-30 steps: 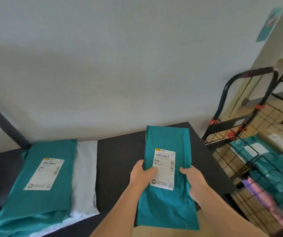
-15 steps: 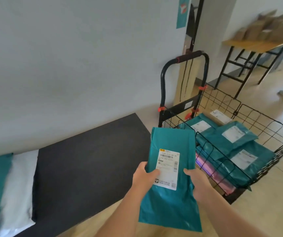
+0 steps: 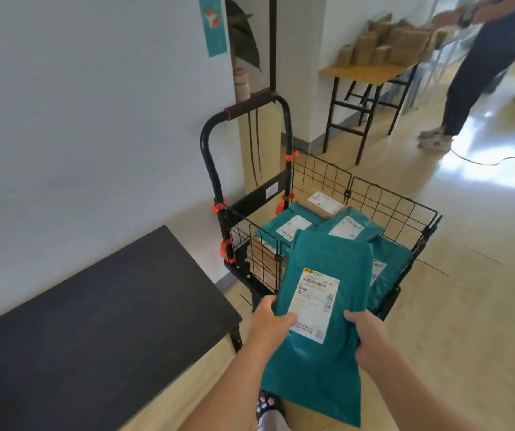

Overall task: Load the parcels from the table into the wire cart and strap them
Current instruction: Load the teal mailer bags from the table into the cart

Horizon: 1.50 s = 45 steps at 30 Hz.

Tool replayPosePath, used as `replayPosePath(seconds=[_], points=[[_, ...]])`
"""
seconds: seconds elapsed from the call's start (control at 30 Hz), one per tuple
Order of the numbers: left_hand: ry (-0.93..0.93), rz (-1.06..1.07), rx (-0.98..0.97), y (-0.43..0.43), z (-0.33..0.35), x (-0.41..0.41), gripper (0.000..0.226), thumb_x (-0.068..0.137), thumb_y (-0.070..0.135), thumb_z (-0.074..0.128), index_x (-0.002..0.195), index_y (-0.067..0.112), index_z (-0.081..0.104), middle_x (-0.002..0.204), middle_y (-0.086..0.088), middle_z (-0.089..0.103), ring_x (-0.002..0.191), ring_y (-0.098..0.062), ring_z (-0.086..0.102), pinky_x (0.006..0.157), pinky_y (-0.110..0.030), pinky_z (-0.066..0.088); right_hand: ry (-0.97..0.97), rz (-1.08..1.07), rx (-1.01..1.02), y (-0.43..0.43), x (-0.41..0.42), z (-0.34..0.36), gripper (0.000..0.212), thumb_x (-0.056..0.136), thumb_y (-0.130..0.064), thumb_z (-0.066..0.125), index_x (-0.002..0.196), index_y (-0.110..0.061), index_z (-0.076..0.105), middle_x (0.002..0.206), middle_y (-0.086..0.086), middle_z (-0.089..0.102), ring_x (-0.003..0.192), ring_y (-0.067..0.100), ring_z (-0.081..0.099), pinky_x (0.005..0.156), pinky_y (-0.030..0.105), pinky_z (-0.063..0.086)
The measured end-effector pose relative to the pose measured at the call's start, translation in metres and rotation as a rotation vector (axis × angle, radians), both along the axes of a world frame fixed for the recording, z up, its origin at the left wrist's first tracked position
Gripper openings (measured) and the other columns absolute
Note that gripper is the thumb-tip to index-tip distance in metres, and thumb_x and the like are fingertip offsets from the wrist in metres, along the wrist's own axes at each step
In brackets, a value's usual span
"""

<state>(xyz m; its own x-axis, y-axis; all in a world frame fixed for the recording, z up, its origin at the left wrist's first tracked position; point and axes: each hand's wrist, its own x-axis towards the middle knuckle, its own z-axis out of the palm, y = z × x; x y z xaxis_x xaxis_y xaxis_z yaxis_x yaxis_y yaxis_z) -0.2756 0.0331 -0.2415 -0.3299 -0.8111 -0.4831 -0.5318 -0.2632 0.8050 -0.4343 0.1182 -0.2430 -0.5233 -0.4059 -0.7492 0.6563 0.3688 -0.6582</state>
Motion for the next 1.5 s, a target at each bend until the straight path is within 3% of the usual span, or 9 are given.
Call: replayPosePath(seconds=[0.17, 0.33, 0.67, 0.77, 0.87, 1.0, 1.27, 1.4, 1.5], points=[[0.009, -0.081, -0.006, -0.018, -0.008, -0.053, 0.04, 0.081, 0.029, 0.065, 0.118, 0.03, 0.048, 0.105, 0.01, 0.064, 0.088, -0.008, 0.065, 0.062, -0.021, 0.053, -0.011, -0.057, 0.002, -0.006, -0.045, -0.001, 0.012, 0.099, -0.009, 0.051, 0.107, -0.013, 0.06, 0.108, 0.012, 0.069, 0.095, 0.035, 0.066, 0.071, 0.044, 0.055], [0.035, -0.135, -0.002, -0.049, -0.009, -0.113, 0.036, 0.079, 0.026, 0.066, 0.107, 0.035, 0.046, 0.094, 0.023, 0.057, 0.078, 0.005, 0.056, 0.052, -0.01, 0.039, -0.007, -0.102, 0.022, -0.024, -0.098, -0.001, 0.019, 0.099, -0.007, 0.05, 0.116, -0.009, 0.058, 0.11, 0.014, 0.068, 0.099, 0.036, 0.065, 0.079, 0.047, 0.054], [0.041, -0.228, 0.007, -0.138, -0.016, -0.216, 0.039, 0.082, 0.017, 0.067, 0.113, 0.03, 0.049, 0.096, 0.02, 0.054, 0.079, 0.003, 0.052, 0.061, -0.015, 0.045, 0.019, -0.095, 0.105, -0.094, -0.193, -0.002, 0.02, 0.097, -0.002, 0.05, 0.114, -0.01, 0.057, 0.105, 0.01, 0.069, 0.092, 0.033, 0.066, 0.063, 0.04, 0.053], [0.031, -0.221, 0.019, -0.159, -0.02, -0.239, 0.048, 0.084, 0.012, 0.066, 0.129, 0.022, 0.051, 0.099, 0.016, 0.054, 0.085, -0.005, 0.058, 0.067, -0.022, 0.052, 0.124, -0.063, 0.152, -0.111, -0.21, -0.005, 0.016, 0.097, -0.002, 0.053, 0.11, -0.009, 0.055, 0.094, 0.005, 0.067, 0.08, 0.023, 0.065, 0.05, 0.031, 0.053], [0.007, -0.21, -0.001, -0.174, -0.027, -0.255, 0.048, 0.087, 0.01, 0.064, 0.133, 0.018, 0.052, 0.117, 0.004, 0.056, 0.089, -0.012, 0.058, 0.071, -0.024, 0.052, 0.336, 0.029, 0.288, -0.121, -0.227, -0.013, 0.042, 0.094, -0.007, 0.054, 0.135, -0.012, 0.045, 0.109, 0.007, 0.062, 0.088, 0.024, 0.064, 0.067, 0.039, 0.056], [-0.072, -0.208, -0.063, -0.181, -0.04, -0.269, 0.039, 0.091, 0.01, 0.058, 0.128, 0.021, 0.054, 0.109, 0.007, 0.052, 0.083, -0.01, 0.053, 0.068, -0.021, 0.046, 0.572, 0.172, 0.348, -0.126, -0.248, -0.013, 0.048, 0.093, -0.01, 0.054, 0.139, -0.018, 0.043, 0.112, 0.002, 0.061, 0.087, 0.019, 0.065, 0.075, 0.044, 0.059], [-0.214, -0.359, 0.04, -0.165, -0.073, -0.305, 0.036, 0.09, 0.004, 0.044, 0.115, 0.025, 0.059, 0.1, 0.003, 0.062, 0.085, -0.02, 0.058, 0.064, -0.024, 0.047, 1.151, 0.853, 0.385, -0.15, -0.289, -0.024, 0.066, 0.092, -0.012, 0.053, 0.149, -0.036, 0.029, 0.149, -0.01, 0.031, 0.127, 0.017, 0.045, 0.088, 0.04, 0.057], [-0.247, -0.288, 0.197, -0.15, -0.089, -0.325, 0.041, 0.091, 0.002, 0.042, 0.122, 0.02, 0.061, 0.118, -0.01, 0.065, 0.104, -0.029, 0.063, 0.086, -0.034, 0.054, 1.341, 1.491, 0.402, -0.169, -0.325, -0.04, 0.075, 0.09, -0.012, 0.052, 0.154, -0.036, 0.02, 0.16, -0.009, 0.022, 0.146, 0.017, 0.021, 0.117, 0.041, 0.03], [-0.303, -0.28, 0.272, -0.14, -0.1, -0.337, 0.045, 0.09, 0.002, 0.039, 0.125, 0.019, 0.06, 0.12, -0.014, 0.064, 0.108, -0.03, 0.062, 0.091, -0.037, 0.053, 1.306, 1.862, 0.446, -0.186, -0.347, -0.06, 0.078, 0.091, -0.009, 0.052, 0.155, -0.034, 0.018, 0.163, -0.007, 0.018, 0.151, 0.019, 0.012, 0.123, 0.048, 0.011]])
